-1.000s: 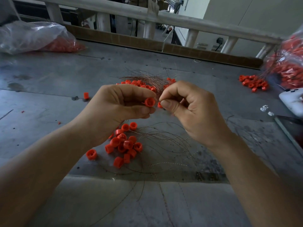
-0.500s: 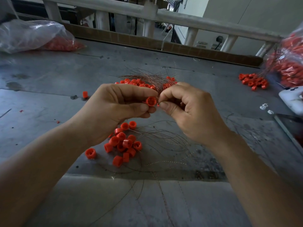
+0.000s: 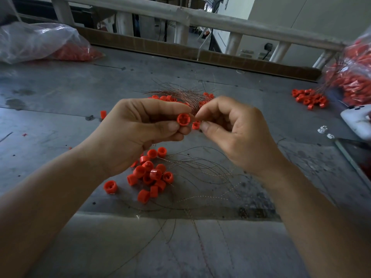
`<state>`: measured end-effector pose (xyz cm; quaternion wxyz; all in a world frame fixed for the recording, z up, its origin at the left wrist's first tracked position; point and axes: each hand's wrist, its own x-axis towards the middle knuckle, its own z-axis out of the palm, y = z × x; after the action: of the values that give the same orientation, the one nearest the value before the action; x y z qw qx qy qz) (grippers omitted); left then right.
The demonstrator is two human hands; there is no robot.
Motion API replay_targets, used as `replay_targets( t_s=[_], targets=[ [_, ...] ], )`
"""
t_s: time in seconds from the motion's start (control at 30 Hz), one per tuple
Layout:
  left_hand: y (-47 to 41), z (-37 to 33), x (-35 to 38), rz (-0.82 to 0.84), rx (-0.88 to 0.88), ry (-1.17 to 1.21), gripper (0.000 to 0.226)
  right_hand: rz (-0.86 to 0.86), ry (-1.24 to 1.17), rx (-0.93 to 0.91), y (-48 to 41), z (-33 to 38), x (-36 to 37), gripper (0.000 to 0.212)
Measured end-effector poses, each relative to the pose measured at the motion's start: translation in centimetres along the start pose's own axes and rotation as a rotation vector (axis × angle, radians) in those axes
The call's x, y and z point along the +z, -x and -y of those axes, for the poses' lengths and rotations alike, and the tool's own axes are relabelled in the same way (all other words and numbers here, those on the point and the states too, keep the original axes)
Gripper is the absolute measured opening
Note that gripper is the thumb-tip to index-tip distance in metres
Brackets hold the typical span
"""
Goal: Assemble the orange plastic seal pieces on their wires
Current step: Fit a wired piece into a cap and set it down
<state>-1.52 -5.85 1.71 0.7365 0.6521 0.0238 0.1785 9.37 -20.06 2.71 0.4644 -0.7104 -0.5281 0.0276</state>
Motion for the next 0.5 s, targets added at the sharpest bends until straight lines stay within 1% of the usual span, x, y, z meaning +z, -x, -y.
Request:
replay_targets(
  t_s=[0.07,0.13,0.5],
  targets=[
    [0.02,-0.06,-0.07,0.019,0.002,0.028,0.029,-0.020,-0.059,0.038,-0.03,-0.02,-0.03,0.026],
    [0.02,-0.05,-0.06,0.030,-0.002,0.035,0.029,-0.025,-0.067,0.054,-0.07,-0.09,-0.01,0.029],
    [0.07,0.00,0.01,0.025,-0.042,0.026,0.030,-0.035,-0.070,0.046,0.01,0.15,-0.06,0.031]
  ],
)
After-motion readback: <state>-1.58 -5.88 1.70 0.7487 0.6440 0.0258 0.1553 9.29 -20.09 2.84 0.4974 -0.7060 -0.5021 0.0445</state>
